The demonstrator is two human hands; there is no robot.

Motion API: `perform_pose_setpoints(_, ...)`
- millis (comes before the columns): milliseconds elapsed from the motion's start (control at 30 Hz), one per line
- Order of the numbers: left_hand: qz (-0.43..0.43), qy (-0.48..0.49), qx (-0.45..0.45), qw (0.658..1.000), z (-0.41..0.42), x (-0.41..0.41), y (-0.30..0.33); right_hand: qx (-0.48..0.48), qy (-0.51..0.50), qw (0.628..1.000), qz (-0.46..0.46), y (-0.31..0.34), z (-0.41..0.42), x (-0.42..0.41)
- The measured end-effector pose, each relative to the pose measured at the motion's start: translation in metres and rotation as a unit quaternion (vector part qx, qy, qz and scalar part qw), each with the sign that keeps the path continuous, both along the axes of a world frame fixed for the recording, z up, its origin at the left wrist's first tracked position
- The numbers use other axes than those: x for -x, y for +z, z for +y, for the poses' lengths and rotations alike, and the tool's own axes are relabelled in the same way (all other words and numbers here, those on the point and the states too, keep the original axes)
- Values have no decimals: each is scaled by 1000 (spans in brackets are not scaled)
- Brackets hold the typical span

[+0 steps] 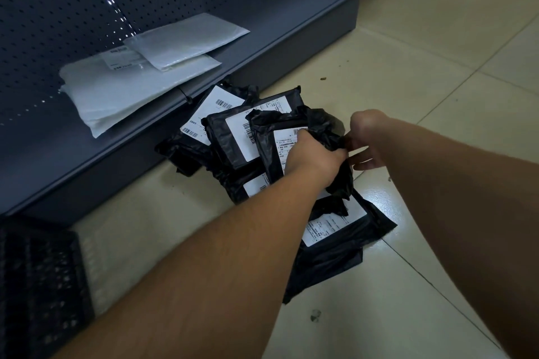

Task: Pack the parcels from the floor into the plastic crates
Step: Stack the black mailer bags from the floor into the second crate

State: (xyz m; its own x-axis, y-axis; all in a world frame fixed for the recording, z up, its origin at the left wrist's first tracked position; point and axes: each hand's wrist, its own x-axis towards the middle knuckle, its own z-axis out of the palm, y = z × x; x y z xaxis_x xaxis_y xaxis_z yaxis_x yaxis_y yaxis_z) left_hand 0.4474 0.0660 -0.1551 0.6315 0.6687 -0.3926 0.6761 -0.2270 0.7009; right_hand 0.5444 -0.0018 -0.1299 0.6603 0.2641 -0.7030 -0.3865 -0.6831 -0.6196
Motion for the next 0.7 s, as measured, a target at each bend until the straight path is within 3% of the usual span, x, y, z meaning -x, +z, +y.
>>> perform_pose_setpoints(333, -64, 19, -43, 997, 8, 9, 10, -34, -23, 999, 11, 11, 0, -1)
perform_pose_setpoints(700, -184, -69, -158, 968, 44, 39, 78, -166, -148, 975, 9, 30, 10, 14)
